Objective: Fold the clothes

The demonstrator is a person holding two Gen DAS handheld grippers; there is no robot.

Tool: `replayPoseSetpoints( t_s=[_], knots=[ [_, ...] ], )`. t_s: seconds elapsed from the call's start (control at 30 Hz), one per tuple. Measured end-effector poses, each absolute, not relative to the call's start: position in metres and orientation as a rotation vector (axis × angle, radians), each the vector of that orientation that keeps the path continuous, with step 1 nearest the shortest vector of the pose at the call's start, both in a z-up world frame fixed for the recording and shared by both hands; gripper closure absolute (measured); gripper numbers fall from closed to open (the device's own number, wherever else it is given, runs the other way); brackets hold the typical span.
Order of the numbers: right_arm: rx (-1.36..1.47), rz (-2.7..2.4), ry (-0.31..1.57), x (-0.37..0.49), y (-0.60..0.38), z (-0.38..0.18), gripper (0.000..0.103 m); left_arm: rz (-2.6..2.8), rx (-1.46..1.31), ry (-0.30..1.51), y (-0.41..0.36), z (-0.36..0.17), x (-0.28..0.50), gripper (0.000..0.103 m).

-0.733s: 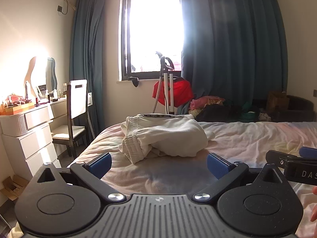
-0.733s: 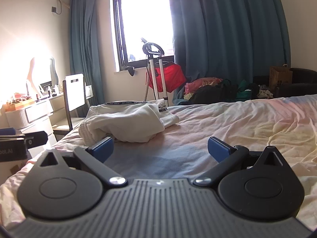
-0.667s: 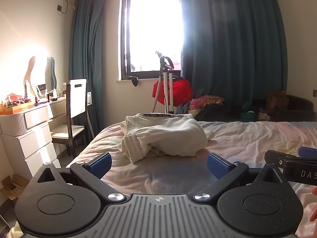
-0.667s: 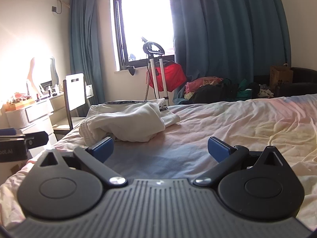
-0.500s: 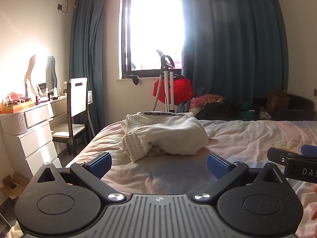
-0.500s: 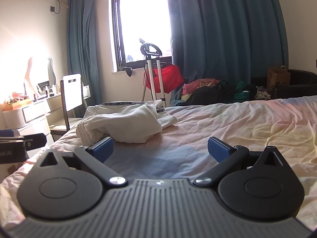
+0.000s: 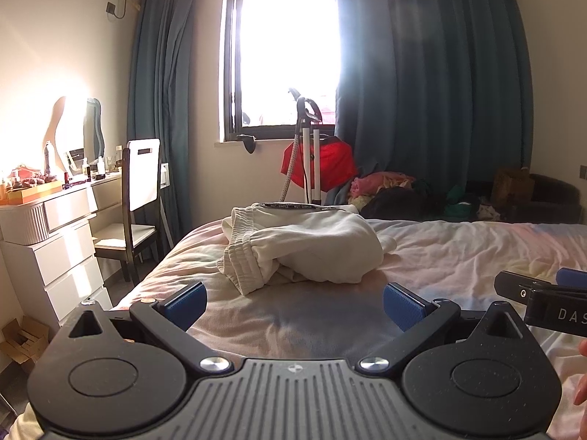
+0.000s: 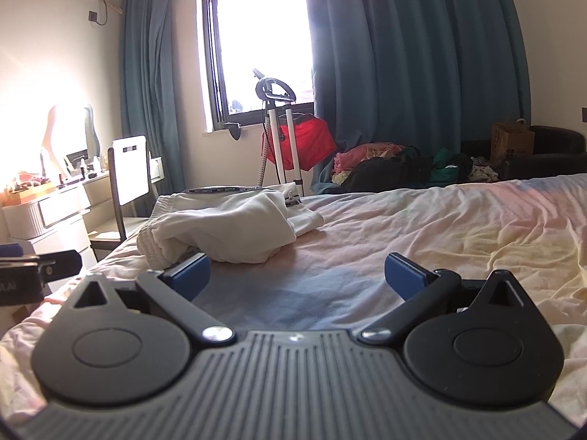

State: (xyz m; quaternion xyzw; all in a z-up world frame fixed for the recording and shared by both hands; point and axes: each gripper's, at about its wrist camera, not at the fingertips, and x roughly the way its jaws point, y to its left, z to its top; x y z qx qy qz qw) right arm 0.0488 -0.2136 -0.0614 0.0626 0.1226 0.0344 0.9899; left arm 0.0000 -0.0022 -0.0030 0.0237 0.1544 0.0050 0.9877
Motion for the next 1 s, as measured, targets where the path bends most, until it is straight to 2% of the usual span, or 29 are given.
replayPoseSetpoints(
  t_s=[1.0],
  knots=[
    [0.143,0.074,0.242,0.0465,-0.2196,-0.0527,0.000,0.013,0.047,0.312,0.0029,-0.0089,0.0035,0.000]
  ],
)
